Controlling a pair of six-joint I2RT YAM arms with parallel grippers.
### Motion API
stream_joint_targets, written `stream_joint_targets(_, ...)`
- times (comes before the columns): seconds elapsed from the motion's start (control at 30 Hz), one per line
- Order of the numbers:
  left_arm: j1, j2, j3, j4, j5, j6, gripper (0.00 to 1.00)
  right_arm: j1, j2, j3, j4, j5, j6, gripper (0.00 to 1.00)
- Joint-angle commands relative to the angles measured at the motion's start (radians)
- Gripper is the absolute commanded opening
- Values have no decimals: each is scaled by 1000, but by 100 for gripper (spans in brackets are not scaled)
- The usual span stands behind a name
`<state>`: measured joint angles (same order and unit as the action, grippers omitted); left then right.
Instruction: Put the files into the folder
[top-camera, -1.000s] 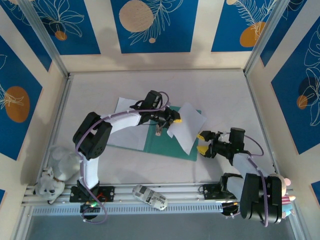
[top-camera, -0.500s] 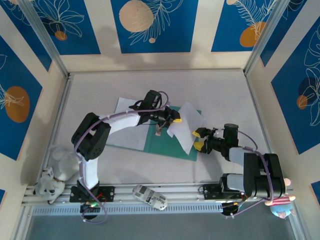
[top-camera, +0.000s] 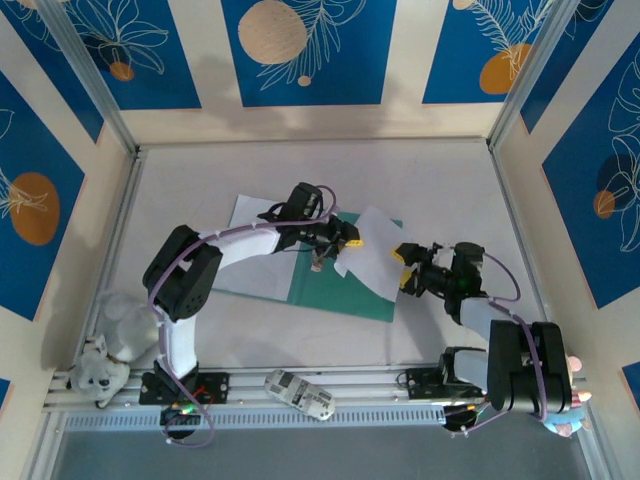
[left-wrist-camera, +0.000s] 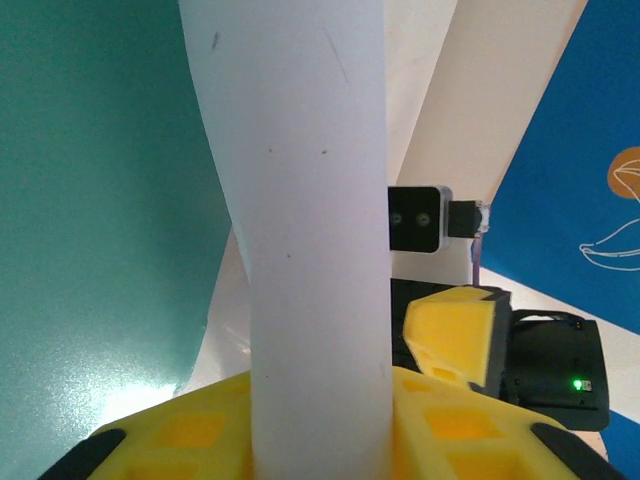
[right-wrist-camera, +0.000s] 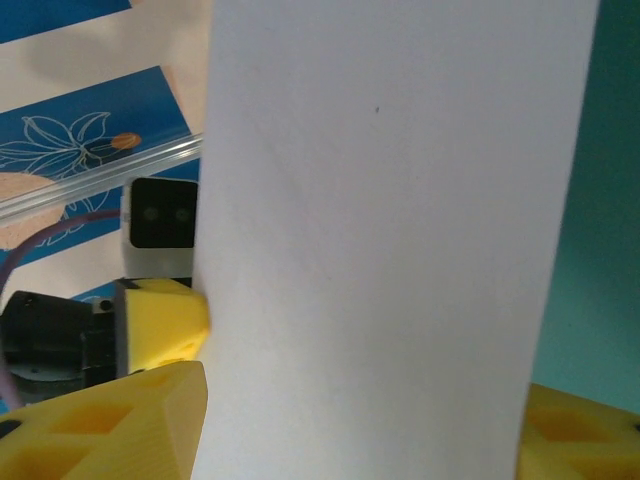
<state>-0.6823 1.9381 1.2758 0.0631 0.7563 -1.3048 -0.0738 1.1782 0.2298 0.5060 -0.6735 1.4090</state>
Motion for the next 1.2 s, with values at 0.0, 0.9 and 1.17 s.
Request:
stream_joint_targets(0.0,16,-50,-20,44,26,-23,31,-11,-40,11,18,-26,11,64)
stream_joint_targets(0.9,66,-144,-124,41,48,25,56,-61,-150,198,-402,-91,-178,5)
stream_joint_targets(1.17,170,-252,-183,-141,32,164,63,-59,-183,418,-718,-78,-335,4)
